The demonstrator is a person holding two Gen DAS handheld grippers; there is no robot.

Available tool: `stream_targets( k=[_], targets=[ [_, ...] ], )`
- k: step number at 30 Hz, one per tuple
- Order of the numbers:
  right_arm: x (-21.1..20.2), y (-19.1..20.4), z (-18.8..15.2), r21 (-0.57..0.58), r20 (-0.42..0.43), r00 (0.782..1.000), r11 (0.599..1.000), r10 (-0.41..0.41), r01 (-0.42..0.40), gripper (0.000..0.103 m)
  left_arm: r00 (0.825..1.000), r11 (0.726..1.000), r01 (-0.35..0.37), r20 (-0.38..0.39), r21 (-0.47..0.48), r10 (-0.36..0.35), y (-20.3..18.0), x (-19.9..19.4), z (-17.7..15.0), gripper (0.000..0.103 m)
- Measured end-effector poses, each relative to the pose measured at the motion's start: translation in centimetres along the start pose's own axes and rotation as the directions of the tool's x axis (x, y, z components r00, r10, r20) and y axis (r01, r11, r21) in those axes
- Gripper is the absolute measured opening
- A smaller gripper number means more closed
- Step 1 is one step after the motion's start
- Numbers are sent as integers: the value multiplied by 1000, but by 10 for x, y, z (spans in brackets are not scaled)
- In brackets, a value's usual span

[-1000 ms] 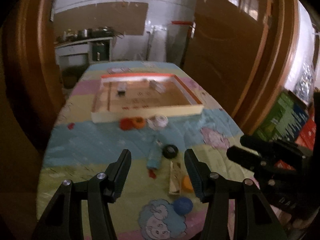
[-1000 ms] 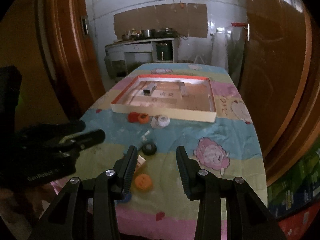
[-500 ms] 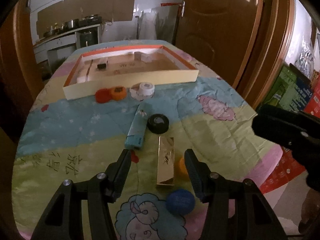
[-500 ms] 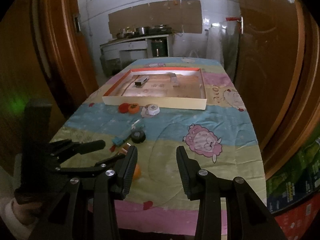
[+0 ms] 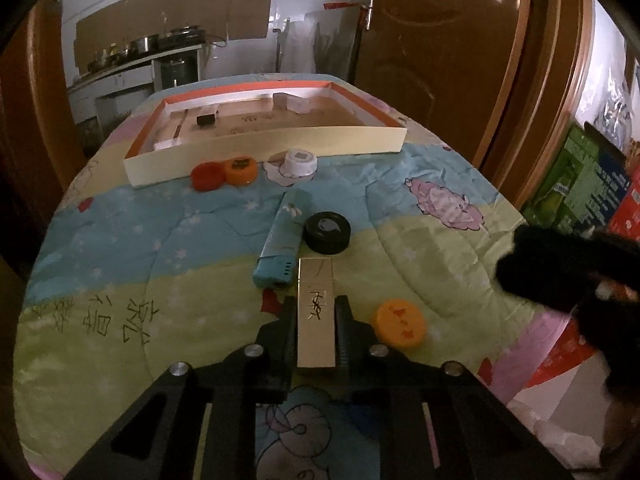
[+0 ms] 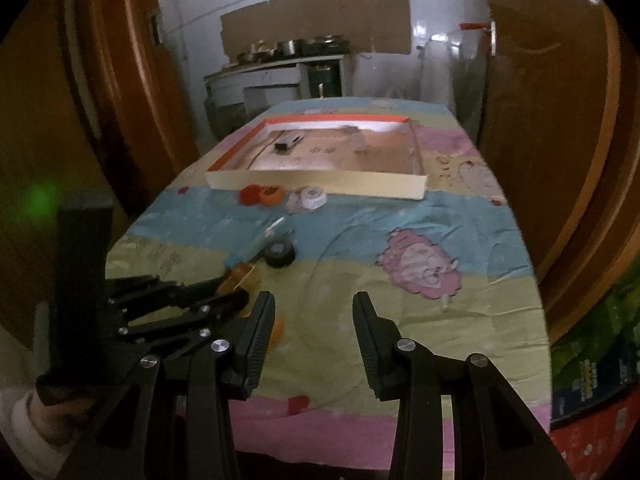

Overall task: Organize rigid objects
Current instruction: 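Grasp the gold YSL lipstick with the left tool while the right tool grasps the orange ball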

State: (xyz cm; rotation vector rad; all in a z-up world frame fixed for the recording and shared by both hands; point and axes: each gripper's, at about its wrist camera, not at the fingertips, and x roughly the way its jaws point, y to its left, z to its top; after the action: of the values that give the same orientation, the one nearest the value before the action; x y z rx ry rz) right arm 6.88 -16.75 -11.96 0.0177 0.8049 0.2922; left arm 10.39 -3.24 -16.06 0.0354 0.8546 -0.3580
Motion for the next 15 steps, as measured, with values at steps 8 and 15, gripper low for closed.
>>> stream_targets(
  k=[8, 15],
  targets=[
    [25, 30, -11, -99, -40, 998, 993, 53, -56, 42, 997, 1000, -15, 70, -25, 16, 10, -23, 0, 18],
    [47, 40, -15, -121, -63, 997, 992, 38, -45, 42, 994, 997, -35, 97, -64, 41, 28, -35, 0, 18]
  ],
)
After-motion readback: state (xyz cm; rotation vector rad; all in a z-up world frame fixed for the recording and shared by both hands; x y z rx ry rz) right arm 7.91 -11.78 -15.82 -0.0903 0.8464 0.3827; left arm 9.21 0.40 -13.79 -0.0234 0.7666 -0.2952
